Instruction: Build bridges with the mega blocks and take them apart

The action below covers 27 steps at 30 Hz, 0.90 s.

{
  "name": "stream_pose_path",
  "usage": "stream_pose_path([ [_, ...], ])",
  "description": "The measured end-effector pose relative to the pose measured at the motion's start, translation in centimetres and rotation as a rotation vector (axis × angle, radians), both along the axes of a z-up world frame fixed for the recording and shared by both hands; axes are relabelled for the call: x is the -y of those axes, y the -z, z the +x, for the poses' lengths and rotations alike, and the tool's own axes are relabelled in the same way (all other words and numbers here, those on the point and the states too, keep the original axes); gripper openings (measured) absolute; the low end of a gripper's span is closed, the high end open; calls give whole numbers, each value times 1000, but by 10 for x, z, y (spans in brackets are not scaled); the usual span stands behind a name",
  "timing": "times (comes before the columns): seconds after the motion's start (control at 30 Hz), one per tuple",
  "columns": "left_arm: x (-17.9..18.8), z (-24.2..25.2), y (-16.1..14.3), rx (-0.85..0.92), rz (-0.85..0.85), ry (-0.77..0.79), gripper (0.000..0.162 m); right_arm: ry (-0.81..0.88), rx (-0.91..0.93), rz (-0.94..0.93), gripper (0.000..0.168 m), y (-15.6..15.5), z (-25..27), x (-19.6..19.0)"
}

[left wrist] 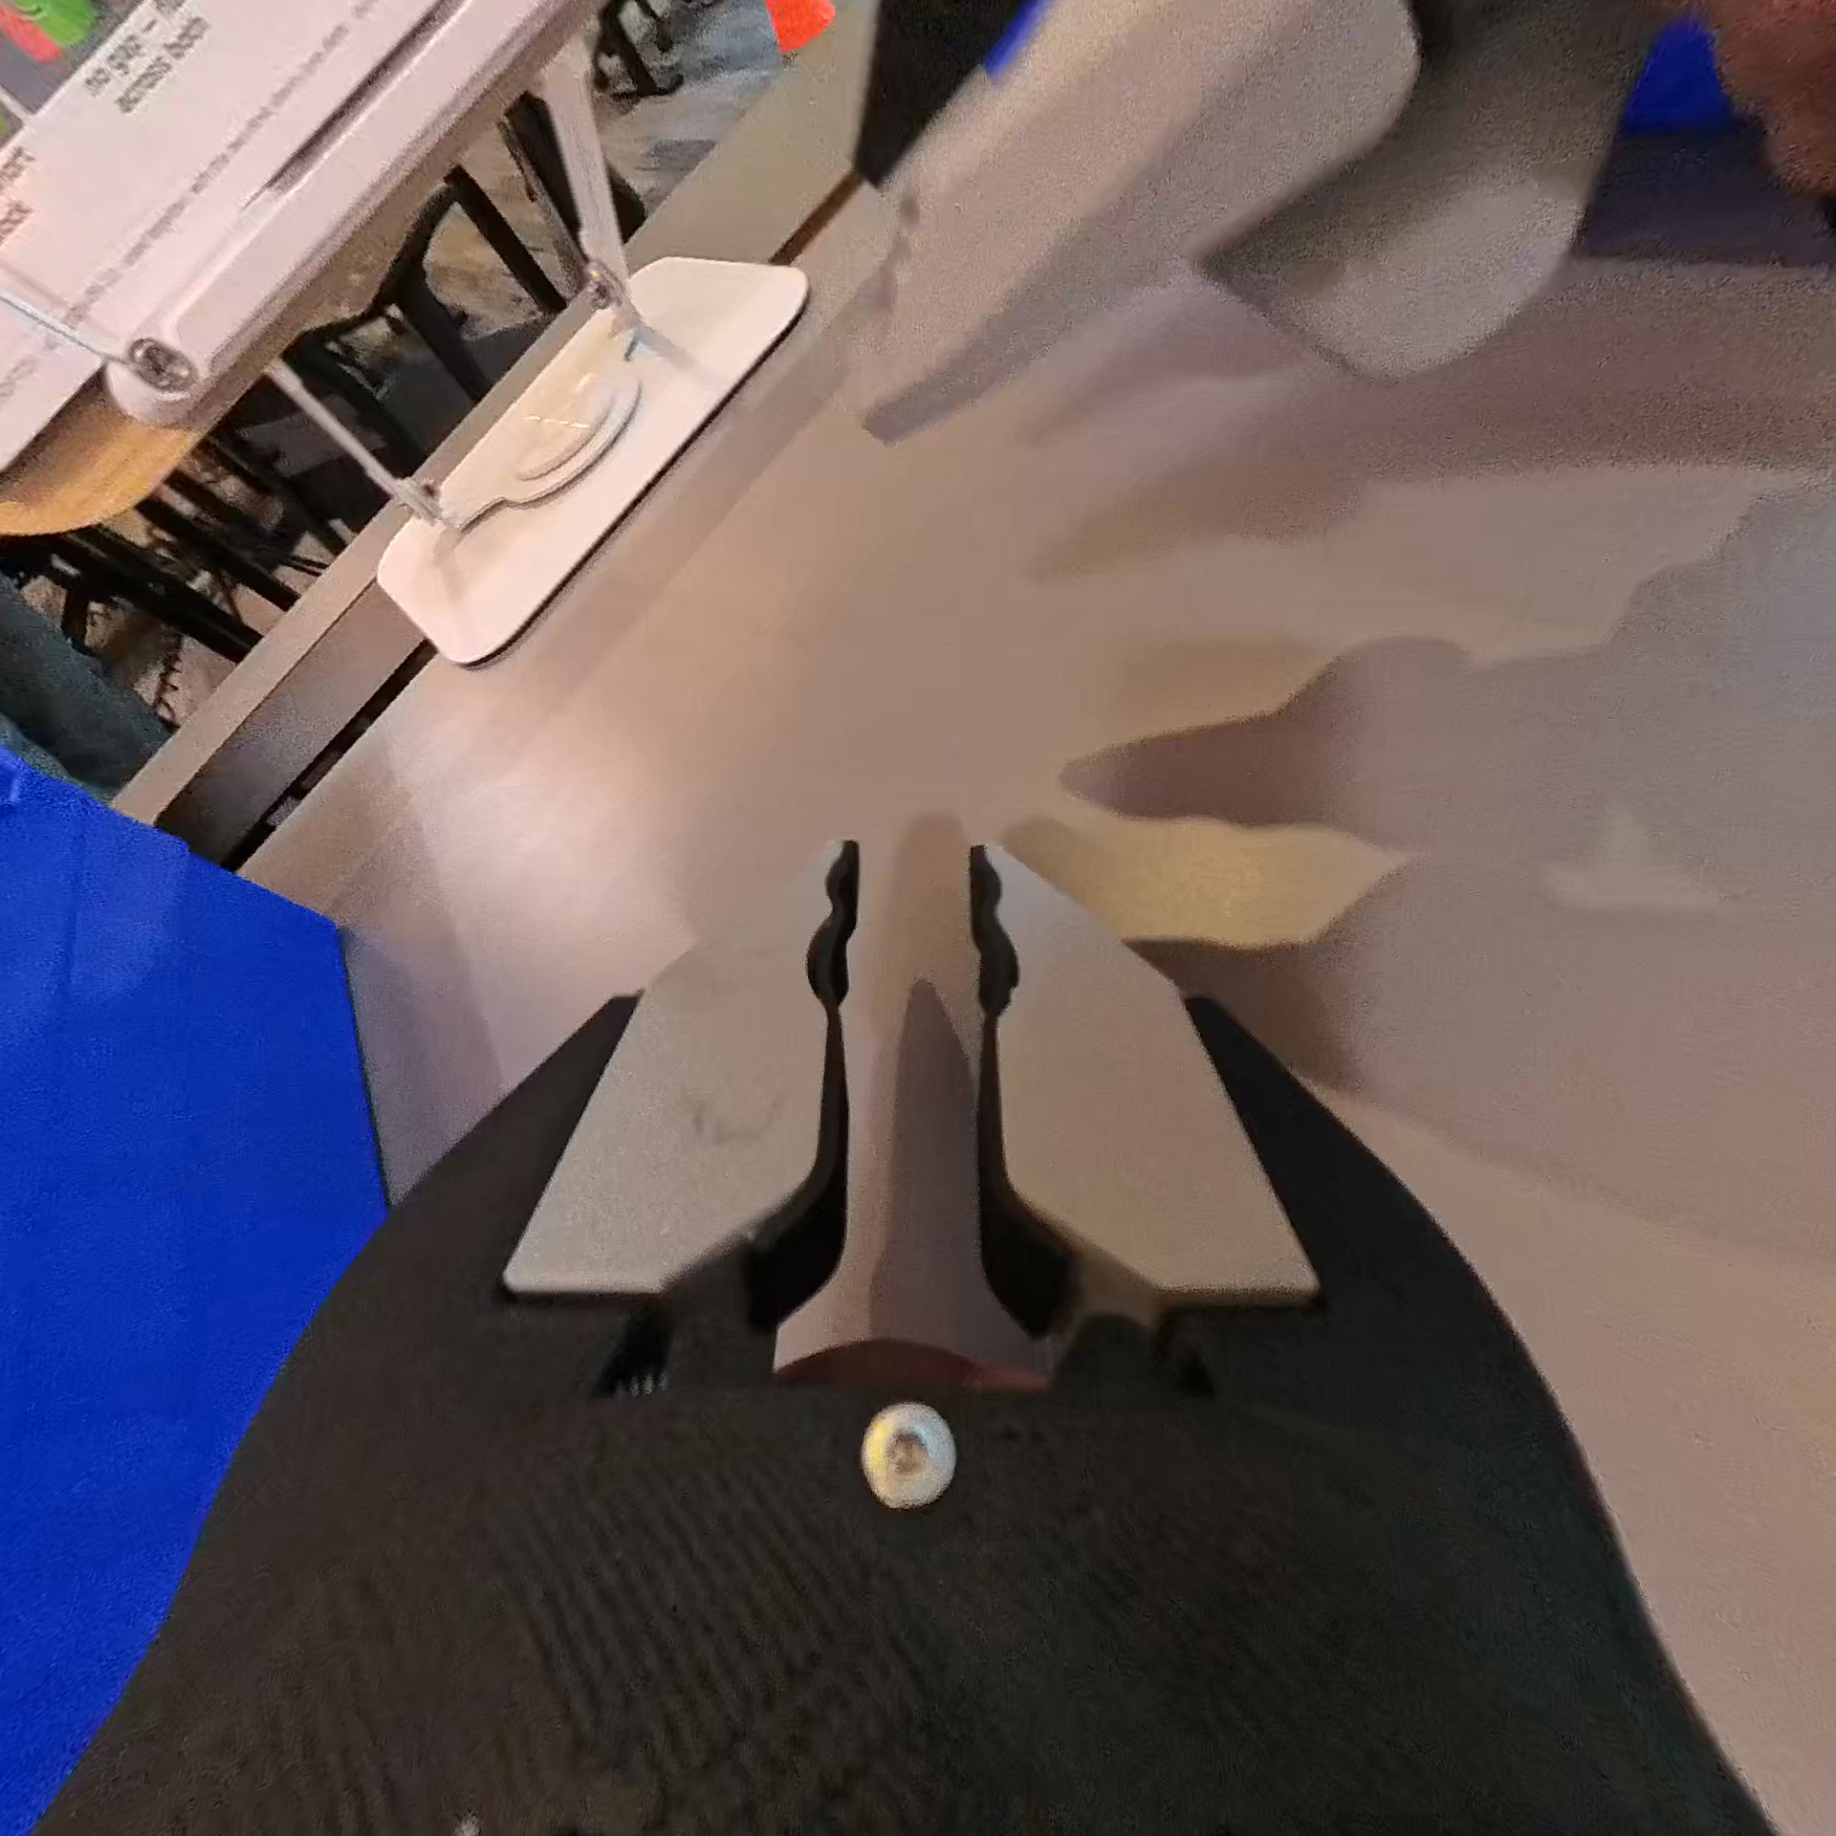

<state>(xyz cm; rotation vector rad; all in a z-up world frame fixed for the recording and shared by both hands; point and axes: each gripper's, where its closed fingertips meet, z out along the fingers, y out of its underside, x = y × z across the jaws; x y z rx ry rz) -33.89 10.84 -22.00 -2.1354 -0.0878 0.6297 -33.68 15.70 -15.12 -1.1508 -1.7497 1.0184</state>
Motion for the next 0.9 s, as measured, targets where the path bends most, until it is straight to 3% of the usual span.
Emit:
stream_pose_path([
  [0.2, 2, -8, -8, 18, 60, -42, 35, 70, 8, -2, 49, 25, -5, -15],
  [0.4, 6, -8, -13, 1, 91, -57, 35, 69, 46, -46, 58, 39, -5, -17],
  [0.9, 10, -11, -19, 17, 126, -62, 35, 103, 70, -111, 62, 47, -6, -29],
])
